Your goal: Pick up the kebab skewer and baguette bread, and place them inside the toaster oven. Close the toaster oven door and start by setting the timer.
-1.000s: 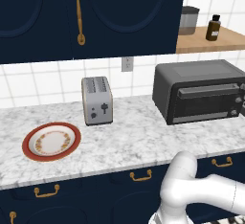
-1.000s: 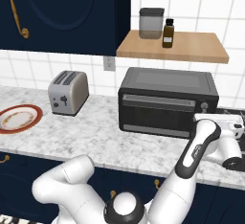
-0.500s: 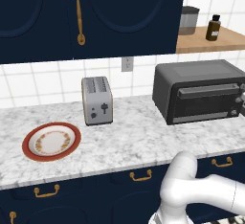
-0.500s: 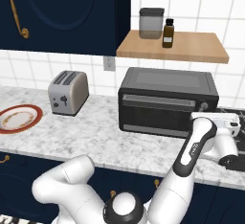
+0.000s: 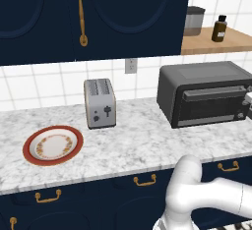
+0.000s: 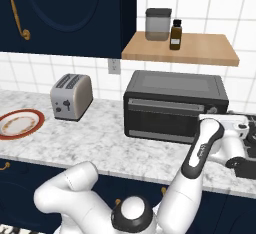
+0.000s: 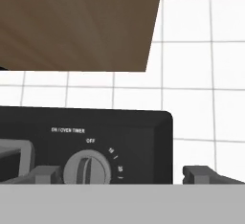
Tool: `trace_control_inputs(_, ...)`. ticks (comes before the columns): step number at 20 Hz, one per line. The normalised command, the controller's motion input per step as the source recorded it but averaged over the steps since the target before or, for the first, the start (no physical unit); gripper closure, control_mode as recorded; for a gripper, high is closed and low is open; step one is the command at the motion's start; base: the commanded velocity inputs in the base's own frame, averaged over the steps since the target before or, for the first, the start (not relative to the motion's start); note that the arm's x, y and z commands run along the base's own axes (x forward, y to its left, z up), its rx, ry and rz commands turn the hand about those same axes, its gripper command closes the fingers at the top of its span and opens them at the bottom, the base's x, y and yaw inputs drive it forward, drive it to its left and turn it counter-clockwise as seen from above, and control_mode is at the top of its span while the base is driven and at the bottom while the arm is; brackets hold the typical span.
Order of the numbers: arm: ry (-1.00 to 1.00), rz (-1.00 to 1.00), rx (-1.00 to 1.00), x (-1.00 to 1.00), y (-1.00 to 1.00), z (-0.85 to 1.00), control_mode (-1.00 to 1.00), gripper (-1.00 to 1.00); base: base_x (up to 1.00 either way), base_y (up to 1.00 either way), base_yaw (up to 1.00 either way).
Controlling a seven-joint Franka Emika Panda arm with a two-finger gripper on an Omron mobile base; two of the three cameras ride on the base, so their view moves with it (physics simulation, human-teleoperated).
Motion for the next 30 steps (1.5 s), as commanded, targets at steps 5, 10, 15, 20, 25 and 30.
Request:
trace_control_inputs(5, 0.0, -0.02, -0.01, 0.18, -0.2, 0.0, -1.0, -1.0, 0.0, 0.0, 0.0)
trace_control_inputs(10, 0.0, -0.02, 0.0, 0.12, -0.19, 0.0, -1.0, -1.0, 0.0, 0.0, 0.0)
trace_control_inputs(15, -0.01, -0.04, 0.0, 0.12, -0.01, 0.0, -1.0, -1.0, 0.0, 0.0, 0.0)
trace_control_inputs(20, -0.02, -0.08, -0.01, 0.03, 0.0, 0.0, -1.0, 1.0, 0.0, 0.0, 0.0)
trace_control_inputs(25, 0.0, -0.09, -0.01, 0.33, 0.0, 0.0, -1.0, 1.0, 0.0, 0.0, 0.0)
trace_control_inputs(30, -0.03, -0.06, 0.0, 0.05, 0.02, 0.0, -1.0, 1.0, 0.0, 0.0, 0.0)
